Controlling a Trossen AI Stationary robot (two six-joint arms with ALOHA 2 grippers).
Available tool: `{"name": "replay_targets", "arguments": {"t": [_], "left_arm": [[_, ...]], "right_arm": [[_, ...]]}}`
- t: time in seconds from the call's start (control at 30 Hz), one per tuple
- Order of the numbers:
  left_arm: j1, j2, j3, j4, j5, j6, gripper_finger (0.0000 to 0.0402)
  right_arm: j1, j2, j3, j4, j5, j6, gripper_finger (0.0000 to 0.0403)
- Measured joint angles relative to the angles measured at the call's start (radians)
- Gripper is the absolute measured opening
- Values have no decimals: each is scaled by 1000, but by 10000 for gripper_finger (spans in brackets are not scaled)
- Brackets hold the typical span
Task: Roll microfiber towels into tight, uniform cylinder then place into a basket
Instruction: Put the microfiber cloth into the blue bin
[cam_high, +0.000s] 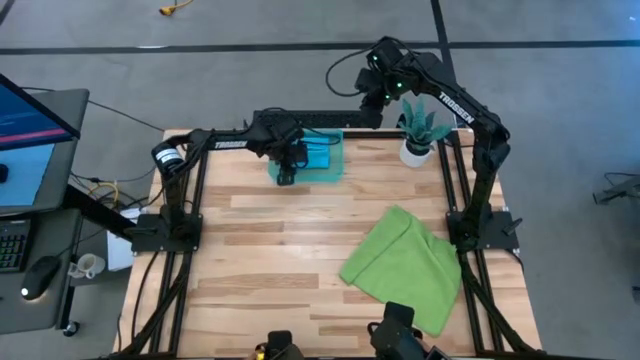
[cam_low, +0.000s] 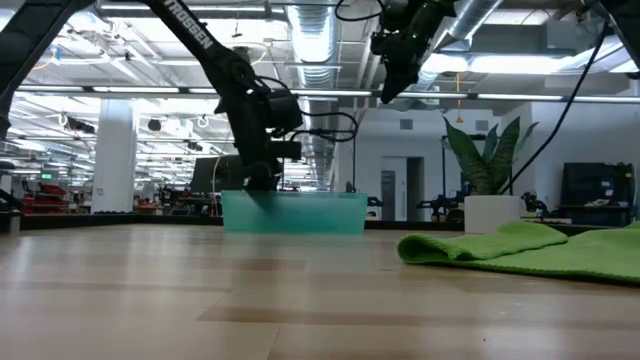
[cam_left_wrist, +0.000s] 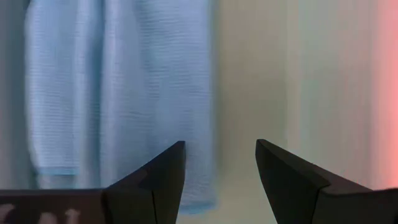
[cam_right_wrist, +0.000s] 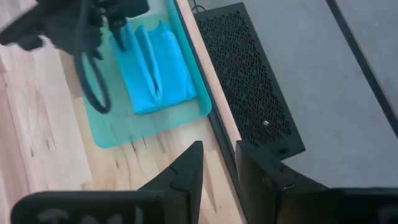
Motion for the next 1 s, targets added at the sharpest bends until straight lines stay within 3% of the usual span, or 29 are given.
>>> {"name": "replay_targets", "arguments": {"t": [0.5,1.0], "left_arm": [[4,31,4,4,-30,-8,176],[10,31,0,68,-51,-40,6]], "right_arm": [[14,2,-141,54,0,0,118],[72,0,-164,56,0,-27,118]]}}
